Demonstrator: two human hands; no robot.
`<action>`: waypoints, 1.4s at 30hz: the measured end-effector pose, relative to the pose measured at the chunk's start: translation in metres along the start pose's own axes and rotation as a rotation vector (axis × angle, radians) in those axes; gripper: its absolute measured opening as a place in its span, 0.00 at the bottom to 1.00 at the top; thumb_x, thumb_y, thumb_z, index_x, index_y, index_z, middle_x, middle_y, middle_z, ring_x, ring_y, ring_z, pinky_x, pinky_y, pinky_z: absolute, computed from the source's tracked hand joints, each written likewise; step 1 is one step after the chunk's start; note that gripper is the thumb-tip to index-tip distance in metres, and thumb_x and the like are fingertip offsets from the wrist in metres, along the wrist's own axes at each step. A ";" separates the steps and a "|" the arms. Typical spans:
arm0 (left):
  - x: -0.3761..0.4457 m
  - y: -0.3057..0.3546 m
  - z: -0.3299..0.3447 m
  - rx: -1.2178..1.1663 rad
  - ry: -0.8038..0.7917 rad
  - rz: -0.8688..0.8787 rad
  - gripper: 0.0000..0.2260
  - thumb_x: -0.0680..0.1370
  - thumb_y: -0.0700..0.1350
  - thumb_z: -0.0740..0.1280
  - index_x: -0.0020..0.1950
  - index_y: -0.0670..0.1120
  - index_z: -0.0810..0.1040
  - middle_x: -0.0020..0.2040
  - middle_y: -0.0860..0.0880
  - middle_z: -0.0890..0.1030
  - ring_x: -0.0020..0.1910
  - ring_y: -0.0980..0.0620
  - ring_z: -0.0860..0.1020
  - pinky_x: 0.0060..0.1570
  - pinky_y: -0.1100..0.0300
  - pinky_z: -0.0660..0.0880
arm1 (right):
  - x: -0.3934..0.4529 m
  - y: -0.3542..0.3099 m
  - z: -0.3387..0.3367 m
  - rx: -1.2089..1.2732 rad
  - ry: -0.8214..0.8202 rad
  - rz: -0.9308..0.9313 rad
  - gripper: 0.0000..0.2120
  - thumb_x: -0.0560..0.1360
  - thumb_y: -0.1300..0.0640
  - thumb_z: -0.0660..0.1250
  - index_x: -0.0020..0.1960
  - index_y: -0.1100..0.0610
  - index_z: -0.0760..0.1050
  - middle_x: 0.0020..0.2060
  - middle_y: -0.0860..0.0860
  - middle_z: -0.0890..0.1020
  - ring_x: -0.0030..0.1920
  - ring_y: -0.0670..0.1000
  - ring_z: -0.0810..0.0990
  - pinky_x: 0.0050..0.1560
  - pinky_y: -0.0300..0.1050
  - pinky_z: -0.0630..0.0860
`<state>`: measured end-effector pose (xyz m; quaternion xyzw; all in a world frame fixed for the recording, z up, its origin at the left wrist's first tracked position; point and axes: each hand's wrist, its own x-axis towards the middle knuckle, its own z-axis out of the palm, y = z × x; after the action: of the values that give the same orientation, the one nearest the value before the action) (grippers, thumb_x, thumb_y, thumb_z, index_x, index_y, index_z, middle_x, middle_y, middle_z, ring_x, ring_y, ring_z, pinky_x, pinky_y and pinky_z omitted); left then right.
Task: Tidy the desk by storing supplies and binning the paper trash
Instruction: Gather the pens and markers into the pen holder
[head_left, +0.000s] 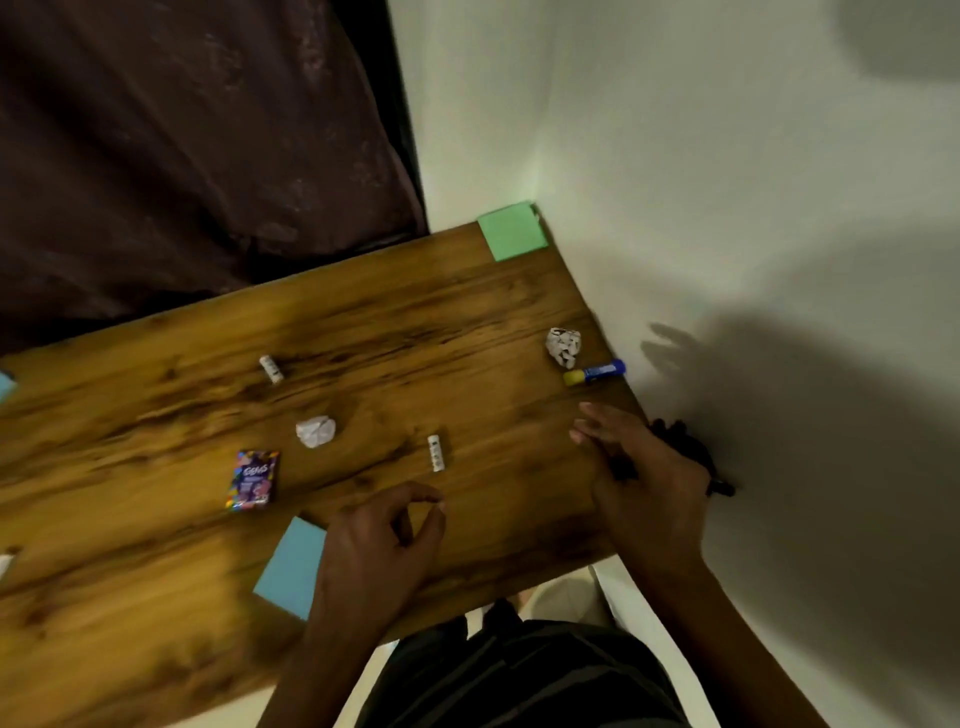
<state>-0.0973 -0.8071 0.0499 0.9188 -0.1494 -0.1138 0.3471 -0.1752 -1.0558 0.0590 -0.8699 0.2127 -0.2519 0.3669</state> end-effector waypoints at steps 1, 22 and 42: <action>-0.005 -0.004 -0.002 -0.008 0.025 -0.045 0.10 0.74 0.46 0.77 0.46 0.62 0.82 0.24 0.55 0.74 0.31 0.56 0.79 0.29 0.71 0.70 | 0.001 -0.001 0.005 0.004 -0.039 -0.026 0.15 0.75 0.59 0.76 0.61 0.54 0.82 0.55 0.42 0.84 0.52 0.43 0.84 0.58 0.40 0.80; -0.119 -0.048 -0.044 -0.309 0.349 -0.592 0.18 0.69 0.64 0.64 0.43 0.53 0.86 0.35 0.54 0.84 0.35 0.56 0.81 0.36 0.51 0.76 | 0.003 -0.051 0.074 -0.093 -0.797 -0.245 0.22 0.74 0.32 0.63 0.41 0.49 0.82 0.45 0.40 0.83 0.44 0.38 0.81 0.47 0.43 0.81; -0.218 -0.152 -0.115 -0.385 0.426 -0.576 0.20 0.70 0.69 0.65 0.42 0.54 0.83 0.30 0.45 0.79 0.30 0.53 0.76 0.36 0.51 0.73 | -0.171 -0.115 0.061 0.141 -0.780 0.009 0.40 0.67 0.56 0.82 0.74 0.42 0.69 0.43 0.43 0.87 0.44 0.43 0.86 0.51 0.51 0.84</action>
<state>-0.2345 -0.5516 0.0555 0.8442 0.2134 -0.0393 0.4901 -0.2514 -0.8555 0.0597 -0.8720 0.0433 0.0849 0.4802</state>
